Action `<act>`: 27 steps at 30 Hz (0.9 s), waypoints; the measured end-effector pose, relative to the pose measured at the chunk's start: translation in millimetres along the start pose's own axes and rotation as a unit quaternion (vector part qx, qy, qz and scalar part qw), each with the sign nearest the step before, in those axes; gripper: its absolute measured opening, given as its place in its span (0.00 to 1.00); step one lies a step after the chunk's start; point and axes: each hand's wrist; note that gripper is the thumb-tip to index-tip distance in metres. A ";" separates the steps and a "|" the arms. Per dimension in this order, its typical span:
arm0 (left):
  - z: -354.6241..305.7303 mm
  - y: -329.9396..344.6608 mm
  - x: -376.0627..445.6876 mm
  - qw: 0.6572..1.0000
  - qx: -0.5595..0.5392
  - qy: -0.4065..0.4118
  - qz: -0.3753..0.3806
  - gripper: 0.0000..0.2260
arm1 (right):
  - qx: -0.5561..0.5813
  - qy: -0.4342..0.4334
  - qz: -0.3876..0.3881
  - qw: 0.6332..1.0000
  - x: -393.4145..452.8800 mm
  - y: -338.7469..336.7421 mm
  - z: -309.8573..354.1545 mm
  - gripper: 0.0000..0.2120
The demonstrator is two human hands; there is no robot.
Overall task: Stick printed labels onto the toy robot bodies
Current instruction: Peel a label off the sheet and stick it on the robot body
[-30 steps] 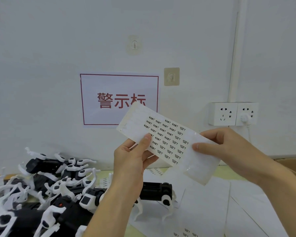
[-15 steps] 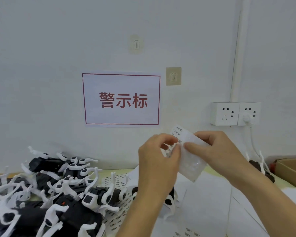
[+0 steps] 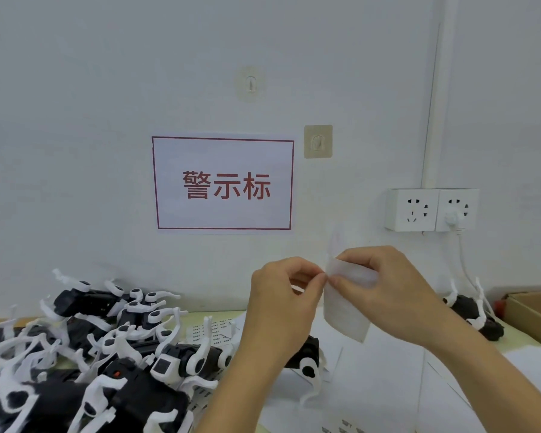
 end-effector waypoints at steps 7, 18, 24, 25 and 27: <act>3.2 -8.7 1.5 0.994 -0.072 -0.045 0.063 0.06 | 0.027 0.009 0.054 0.998 -0.8 -6.0 -2.4 0.10; 0.2 -0.3 -1.9 0.999 0.021 -0.010 0.026 0.08 | -0.012 -0.004 0.051 0.999 -1.4 -2.7 -1.1 0.09; 2.5 -1.3 -0.5 0.993 -0.076 -0.082 0.036 0.10 | 0.014 0.010 0.055 0.998 -1.4 -4.6 -2.1 0.09; 2.8 -1.8 0.2 0.990 -0.094 -0.092 0.047 0.09 | 0.019 0.014 0.054 0.998 -1.1 -4.8 -2.2 0.09; 3.0 -3.1 0.8 0.985 -0.120 -0.101 0.066 0.06 | 0.027 0.014 0.053 0.998 -0.3 -5.3 -3.8 0.10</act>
Point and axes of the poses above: each hand's wrist, its own x-axis towards the middle knuckle, its own y-axis out of the palm, z = x × y, and after that the axes turned 1 degree about -x, right-handed
